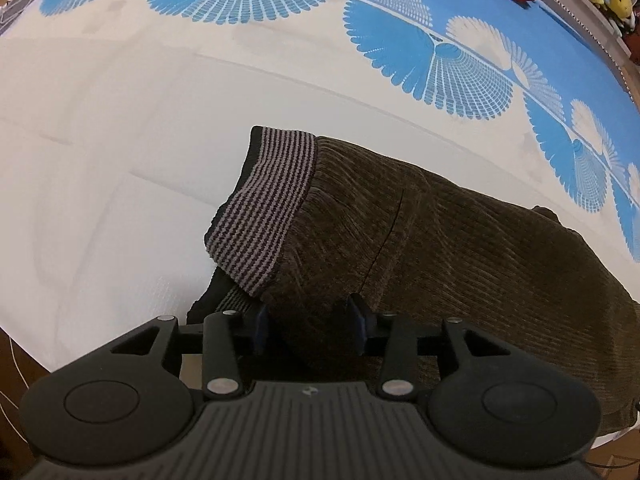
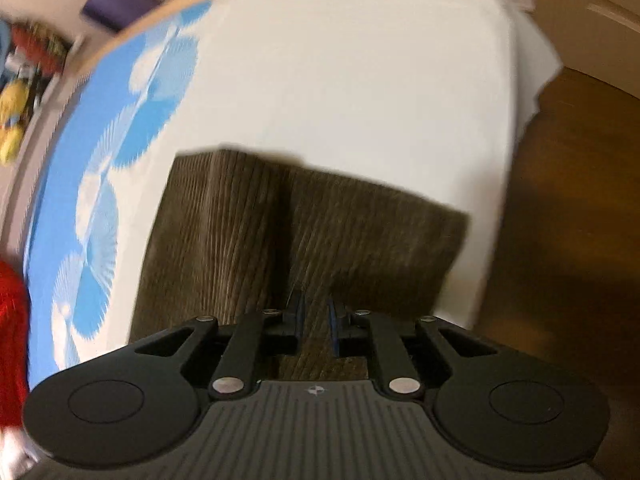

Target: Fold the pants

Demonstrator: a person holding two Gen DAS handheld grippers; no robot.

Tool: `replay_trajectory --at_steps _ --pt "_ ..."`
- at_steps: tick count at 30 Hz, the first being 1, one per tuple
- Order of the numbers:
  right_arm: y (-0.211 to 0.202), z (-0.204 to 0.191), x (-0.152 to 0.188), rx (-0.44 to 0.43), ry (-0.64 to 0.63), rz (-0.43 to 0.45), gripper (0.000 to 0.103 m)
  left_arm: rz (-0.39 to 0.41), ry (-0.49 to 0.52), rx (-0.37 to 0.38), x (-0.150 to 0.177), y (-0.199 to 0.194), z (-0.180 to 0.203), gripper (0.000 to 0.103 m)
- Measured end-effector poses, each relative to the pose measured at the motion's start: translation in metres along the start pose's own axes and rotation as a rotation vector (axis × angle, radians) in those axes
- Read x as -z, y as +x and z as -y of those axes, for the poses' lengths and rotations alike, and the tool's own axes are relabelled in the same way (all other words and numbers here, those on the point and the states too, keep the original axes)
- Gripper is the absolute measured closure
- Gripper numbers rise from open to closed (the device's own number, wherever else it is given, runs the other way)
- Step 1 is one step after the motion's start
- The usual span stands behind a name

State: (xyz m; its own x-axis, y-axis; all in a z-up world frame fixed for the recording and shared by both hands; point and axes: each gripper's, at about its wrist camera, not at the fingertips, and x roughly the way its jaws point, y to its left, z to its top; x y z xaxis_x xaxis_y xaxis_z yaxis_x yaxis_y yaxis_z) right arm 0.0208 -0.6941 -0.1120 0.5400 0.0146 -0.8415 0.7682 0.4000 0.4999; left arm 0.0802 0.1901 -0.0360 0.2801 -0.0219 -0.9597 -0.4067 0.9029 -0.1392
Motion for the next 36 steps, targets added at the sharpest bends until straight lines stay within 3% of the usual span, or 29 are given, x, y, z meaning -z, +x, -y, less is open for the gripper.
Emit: replay_trajectory --at_steps 6,9,10,12,13,14,17,19,28,36 --pt "0.032 -0.045 0.011 0.053 -0.244 0.0 0.09 -0.007 0.004 0.0 0.0 0.003 -0.002 0.058" --pt "0.04 -0.062 0.018 0.094 -0.305 0.019 0.089 -0.014 -0.002 0.004 -0.003 0.005 -0.004 0.058" --pt "0.036 -0.072 0.019 0.043 -0.3 0.051 0.089 -0.015 -0.001 0.004 -0.004 0.005 -0.005 0.058" --pt "0.011 -0.097 0.019 -0.216 -0.386 0.149 0.09 -0.016 0.002 0.0 -0.005 0.007 -0.004 0.058" --pt "0.001 -0.107 0.024 -0.268 -0.452 0.21 0.091 -0.017 0.004 -0.003 -0.005 0.008 -0.003 0.058" --pt "-0.003 -0.113 0.026 -0.26 -0.48 0.252 0.091 -0.017 0.008 -0.005 -0.005 0.008 -0.002 0.058" --pt "0.021 -0.098 0.016 -0.125 -0.335 0.159 0.086 -0.017 0.019 -0.012 -0.005 0.009 0.0 0.058" --pt "0.032 -0.089 0.012 -0.098 -0.283 0.119 0.086 -0.017 0.022 -0.01 -0.005 0.009 0.001 0.058" --pt "0.03 -0.108 0.019 -0.258 -0.267 0.158 0.064 -0.025 0.025 -0.003 -0.005 0.011 -0.001 0.058" --pt "0.063 -0.139 0.03 -0.209 -0.235 0.097 0.062 -0.021 -0.024 0.045 -0.004 0.008 -0.016 0.053"
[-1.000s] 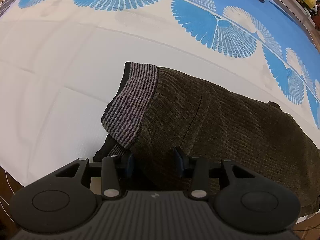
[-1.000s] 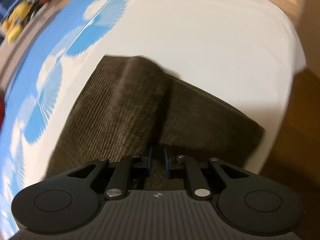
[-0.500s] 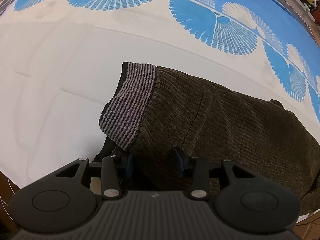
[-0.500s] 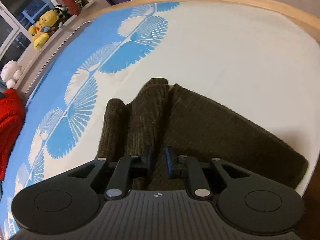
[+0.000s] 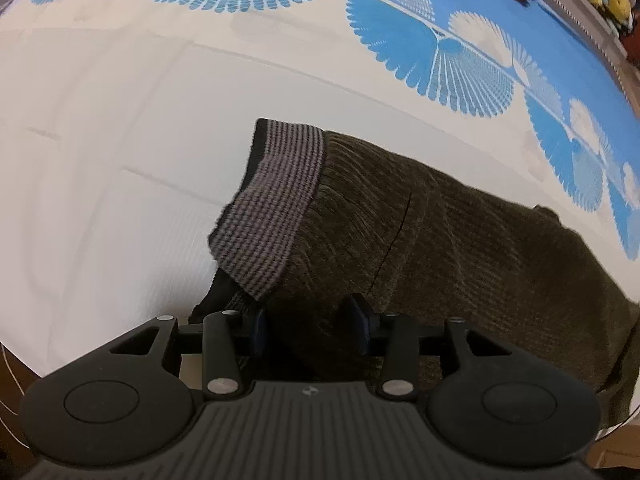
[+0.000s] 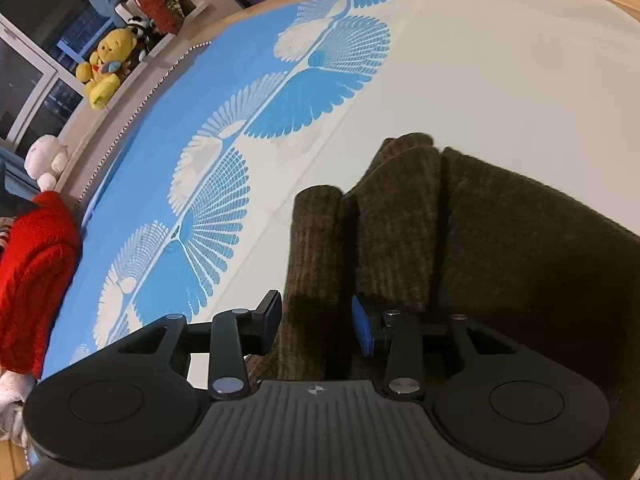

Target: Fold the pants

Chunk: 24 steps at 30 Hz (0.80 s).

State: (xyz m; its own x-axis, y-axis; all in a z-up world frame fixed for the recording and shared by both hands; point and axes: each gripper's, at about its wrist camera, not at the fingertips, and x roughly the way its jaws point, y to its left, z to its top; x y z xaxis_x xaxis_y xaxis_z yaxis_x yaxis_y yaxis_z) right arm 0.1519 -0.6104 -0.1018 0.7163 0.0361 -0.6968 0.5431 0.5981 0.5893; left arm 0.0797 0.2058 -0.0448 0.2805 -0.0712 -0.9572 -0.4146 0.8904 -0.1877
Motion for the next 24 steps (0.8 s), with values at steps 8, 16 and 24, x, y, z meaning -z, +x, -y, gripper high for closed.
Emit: replay_trajectory --at_steps 8,16,24 --pt "0.005 -0.01 0.004 0.042 -0.033 -0.008 0.092 0.013 -0.08 0.132 0.002 -0.008 -0.014 0.037" --pt "-0.052 0.014 -0.005 0.065 0.002 0.107 0.095 0.017 -0.111 0.016 -0.002 0.002 -0.008 0.051" --pt "-0.129 0.095 0.0 0.05 0.129 0.11 0.099 0.143 -0.071 -0.039 0.012 -0.033 -0.004 0.093"
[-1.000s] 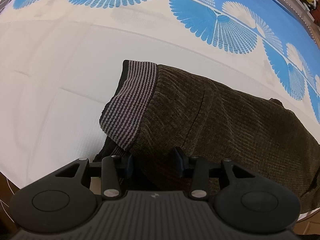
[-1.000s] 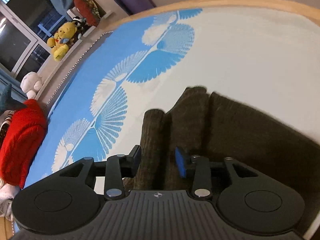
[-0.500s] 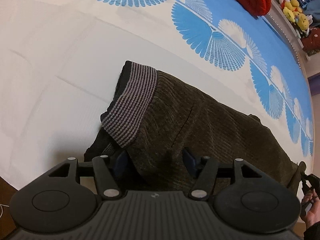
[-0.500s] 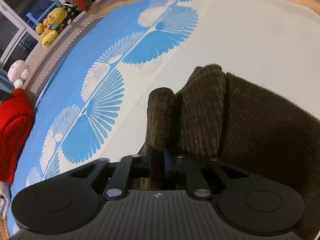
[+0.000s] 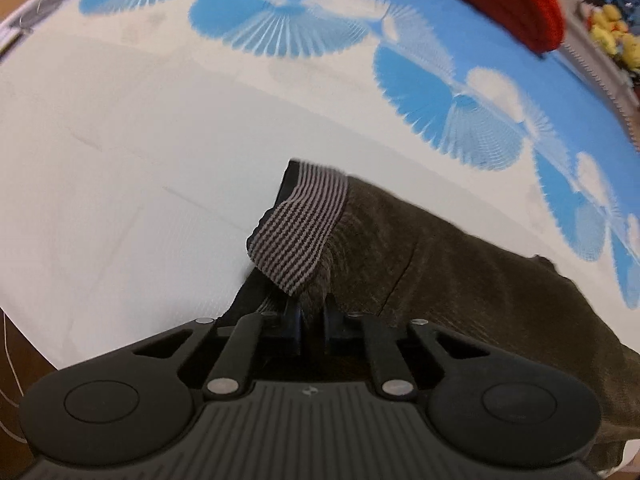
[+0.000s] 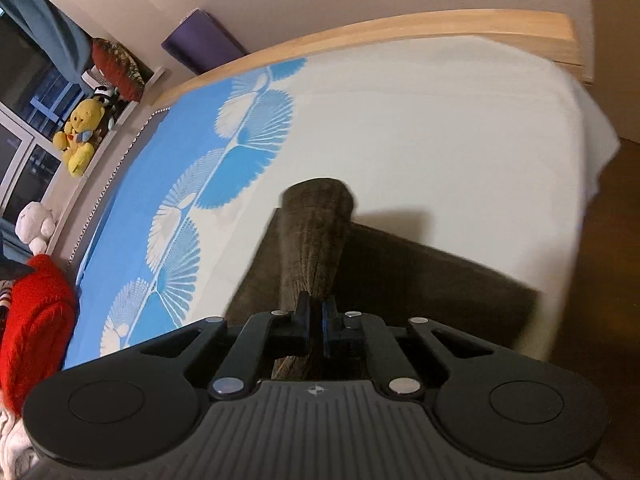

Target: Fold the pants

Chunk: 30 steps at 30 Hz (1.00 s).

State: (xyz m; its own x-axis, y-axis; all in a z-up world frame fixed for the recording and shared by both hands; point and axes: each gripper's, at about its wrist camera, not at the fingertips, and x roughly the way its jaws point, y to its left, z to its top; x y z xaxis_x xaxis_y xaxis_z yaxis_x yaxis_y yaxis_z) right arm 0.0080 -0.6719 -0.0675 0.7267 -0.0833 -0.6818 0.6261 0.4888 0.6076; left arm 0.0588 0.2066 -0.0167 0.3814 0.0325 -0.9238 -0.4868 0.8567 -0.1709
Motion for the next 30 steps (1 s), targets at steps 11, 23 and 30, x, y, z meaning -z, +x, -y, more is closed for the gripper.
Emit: replay_trajectory --at_steps 11,23,30 --pt "0.008 0.059 0.009 0.219 0.053 -0.193 0.097 -0.101 0.11 -0.074 0.018 0.011 0.0 0.085" --pt "0.015 0.051 0.007 0.325 -0.033 -0.142 0.101 0.167 0.164 -0.282 0.008 -0.025 0.003 0.054" --pt "0.016 0.044 0.008 0.38 -0.006 -0.105 0.1 0.286 0.365 -0.145 0.013 -0.036 0.032 0.056"
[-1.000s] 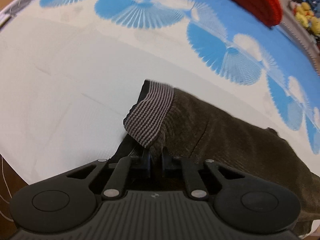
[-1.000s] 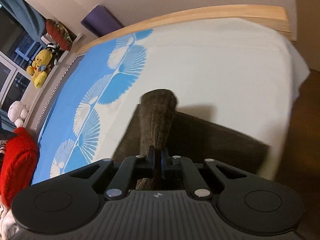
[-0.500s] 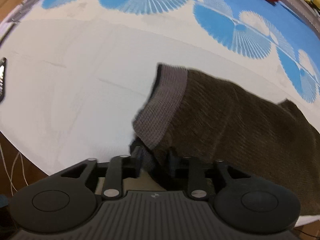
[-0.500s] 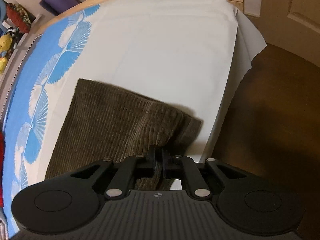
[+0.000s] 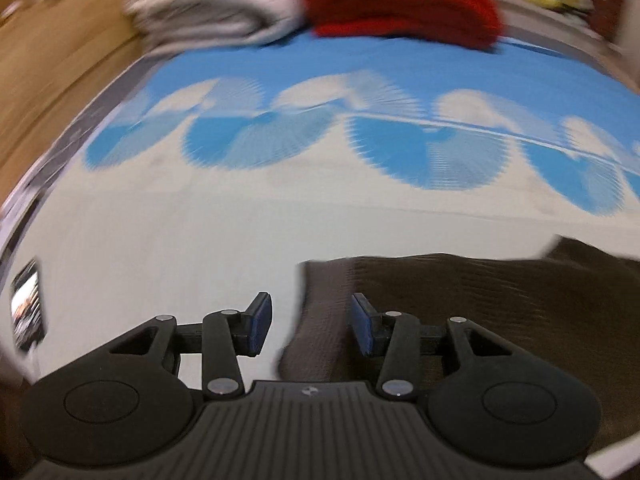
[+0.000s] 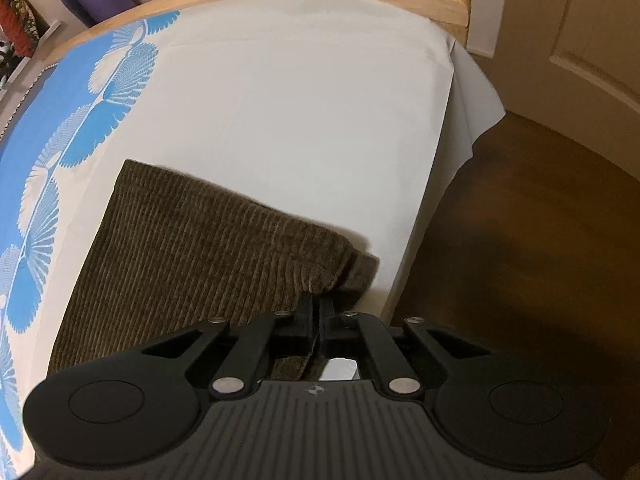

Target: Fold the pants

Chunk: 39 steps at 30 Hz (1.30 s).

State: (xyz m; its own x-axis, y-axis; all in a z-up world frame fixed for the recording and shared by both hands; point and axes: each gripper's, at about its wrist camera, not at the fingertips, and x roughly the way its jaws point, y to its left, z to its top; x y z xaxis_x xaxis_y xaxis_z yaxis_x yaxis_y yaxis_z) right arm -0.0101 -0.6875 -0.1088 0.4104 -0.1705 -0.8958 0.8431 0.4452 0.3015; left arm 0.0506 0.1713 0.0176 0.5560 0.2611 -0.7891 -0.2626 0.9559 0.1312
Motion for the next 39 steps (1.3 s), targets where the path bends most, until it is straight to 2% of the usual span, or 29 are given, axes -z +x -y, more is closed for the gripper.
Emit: replay_trajectory --at_steps 2,4,5,7,8,10,15,17,20,22,24,27,28,30,33,35,39 --pt "-0.004 -0.005 -0.001 0.045 -0.008 0.038 0.094 0.038 0.1 0.007 0.004 0.0 0.014 0.056" --pt "-0.011 -0.009 -0.002 0.099 -0.009 0.104 0.09 0.021 0.178 0.003 0.014 0.009 0.022 0.058" --pt "-0.016 -0.013 -0.004 0.131 -0.015 0.142 0.088 -0.052 0.2 -0.008 0.02 0.022 0.022 0.059" --pt "-0.023 -0.021 -0.005 0.154 -0.039 0.211 0.083 -0.259 0.198 -0.053 0.037 0.058 0.014 0.062" --pt "-0.025 -0.025 -0.005 0.148 -0.053 0.23 0.081 -0.302 0.165 -0.035 0.04 0.065 0.008 0.062" --pt "-0.026 -0.032 -0.004 0.128 -0.084 0.242 0.078 -0.279 0.152 -0.022 0.036 0.06 0.004 0.06" --pt "-0.019 -0.034 -0.002 0.077 -0.079 0.19 0.075 -0.102 0.192 -0.062 0.02 0.032 0.021 0.059" --pt "-0.019 -0.032 -0.002 0.077 -0.075 0.188 0.074 -0.035 0.169 -0.023 0.012 0.023 0.027 0.059" --pt "-0.02 -0.027 -0.004 0.057 -0.064 0.191 0.073 0.008 0.141 0.055 0.007 0.02 0.033 0.059" --pt "-0.02 -0.023 -0.005 0.045 -0.067 0.196 0.073 -0.025 0.096 0.116 0.002 0.03 0.036 0.059" --pt "-0.019 -0.02 -0.005 0.048 -0.066 0.191 0.073 -0.096 0.055 0.123 0.002 0.045 0.038 0.059" --pt "-0.011 -0.011 -0.007 0.04 -0.034 0.146 0.073 -0.254 0.046 0.018 0.007 0.075 0.036 0.063" --pt "-0.006 -0.009 -0.007 0.039 -0.026 0.118 0.07 -0.286 0.027 0.006 0.008 0.081 0.035 0.063" --pt "0.005 -0.006 -0.006 0.07 -0.042 0.049 0.067 -0.281 -0.009 0.002 0.002 0.077 0.036 0.063" --pt "0.014 0.0 -0.003 0.062 -0.028 -0.01 0.064 -0.216 0.017 -0.021 -0.003 0.062 0.048 0.061" --pt "0.013 0.004 -0.005 0.042 -0.022 -0.003 0.063 -0.188 0.033 -0.03 -0.006 0.055 0.055 0.061" --pt "0.004 0.01 -0.01 0.005 -0.013 0.039 0.063 -0.167 0.001 0.032 -0.012 0.044 0.065 0.061"
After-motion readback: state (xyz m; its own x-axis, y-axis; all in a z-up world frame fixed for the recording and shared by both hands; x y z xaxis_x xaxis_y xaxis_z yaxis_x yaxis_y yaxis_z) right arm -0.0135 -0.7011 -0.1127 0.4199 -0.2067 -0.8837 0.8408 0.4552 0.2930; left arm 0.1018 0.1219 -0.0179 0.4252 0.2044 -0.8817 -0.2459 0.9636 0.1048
